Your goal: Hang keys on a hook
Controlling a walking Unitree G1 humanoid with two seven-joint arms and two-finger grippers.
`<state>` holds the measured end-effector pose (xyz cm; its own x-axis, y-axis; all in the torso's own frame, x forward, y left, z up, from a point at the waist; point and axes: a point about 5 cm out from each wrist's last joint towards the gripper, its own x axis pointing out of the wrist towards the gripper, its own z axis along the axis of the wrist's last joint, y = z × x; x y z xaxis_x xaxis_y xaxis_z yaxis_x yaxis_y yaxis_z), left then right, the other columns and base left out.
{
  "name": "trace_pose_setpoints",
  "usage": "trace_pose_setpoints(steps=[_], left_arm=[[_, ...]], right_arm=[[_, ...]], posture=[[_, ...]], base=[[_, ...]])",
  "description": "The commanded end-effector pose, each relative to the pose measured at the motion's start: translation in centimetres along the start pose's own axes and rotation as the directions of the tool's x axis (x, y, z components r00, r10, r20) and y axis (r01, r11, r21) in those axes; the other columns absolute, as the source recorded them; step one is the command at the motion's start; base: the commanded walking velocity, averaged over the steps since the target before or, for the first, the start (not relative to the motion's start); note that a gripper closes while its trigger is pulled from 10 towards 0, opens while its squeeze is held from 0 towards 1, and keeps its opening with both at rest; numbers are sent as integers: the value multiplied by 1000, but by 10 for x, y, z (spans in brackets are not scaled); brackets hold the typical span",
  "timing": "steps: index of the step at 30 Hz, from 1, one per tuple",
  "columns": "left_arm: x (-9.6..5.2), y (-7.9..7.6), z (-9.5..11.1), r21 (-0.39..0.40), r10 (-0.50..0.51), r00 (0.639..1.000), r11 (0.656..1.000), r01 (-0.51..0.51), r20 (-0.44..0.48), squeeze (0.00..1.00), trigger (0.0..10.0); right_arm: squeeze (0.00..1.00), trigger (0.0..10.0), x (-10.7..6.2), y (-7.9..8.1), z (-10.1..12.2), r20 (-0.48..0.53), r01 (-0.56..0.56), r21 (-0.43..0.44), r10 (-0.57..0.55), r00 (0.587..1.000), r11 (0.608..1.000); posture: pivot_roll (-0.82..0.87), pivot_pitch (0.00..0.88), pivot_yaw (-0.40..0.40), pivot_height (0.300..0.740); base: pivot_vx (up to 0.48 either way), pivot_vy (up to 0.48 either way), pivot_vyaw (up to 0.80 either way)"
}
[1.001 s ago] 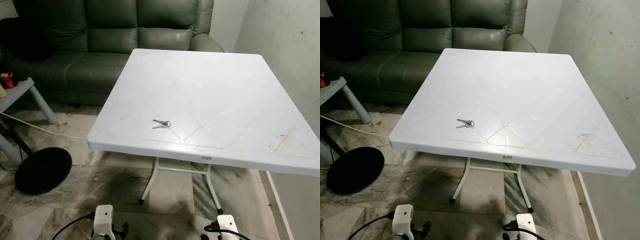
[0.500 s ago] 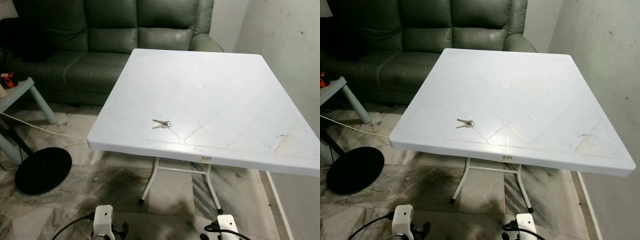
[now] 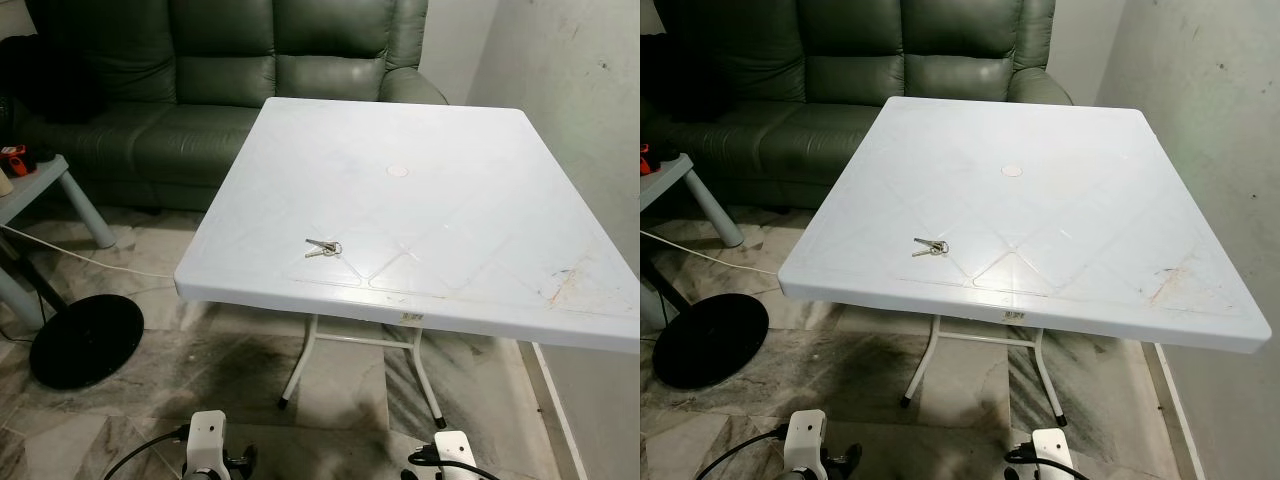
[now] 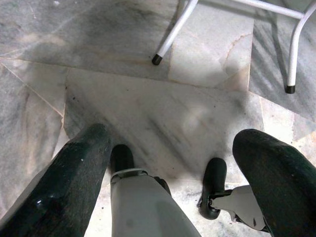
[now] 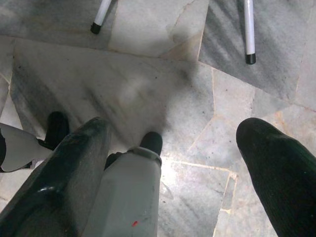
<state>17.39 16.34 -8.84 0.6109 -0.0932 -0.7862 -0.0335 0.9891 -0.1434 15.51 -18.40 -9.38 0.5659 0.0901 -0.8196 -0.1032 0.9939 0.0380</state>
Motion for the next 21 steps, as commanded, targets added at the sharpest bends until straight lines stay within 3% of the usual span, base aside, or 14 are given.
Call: trace_pose_setpoints(steps=[1,21], left_arm=[[-1,2,-3,0,5,1000,1000,-5,-11,0,10000],[-1,2,-2,1,4,1000,1000,-4,-9,0,10000]], right_arm=[[0,10000,0,0,-2,-9,7,2,-7,1000,1000],[0,10000,0,0,0,14,6,15,-6,1000,1000]], posture=[[-8,0,-10,740],[-10,0,-10,740]], base=[[0,0,0],[0,0,0]])
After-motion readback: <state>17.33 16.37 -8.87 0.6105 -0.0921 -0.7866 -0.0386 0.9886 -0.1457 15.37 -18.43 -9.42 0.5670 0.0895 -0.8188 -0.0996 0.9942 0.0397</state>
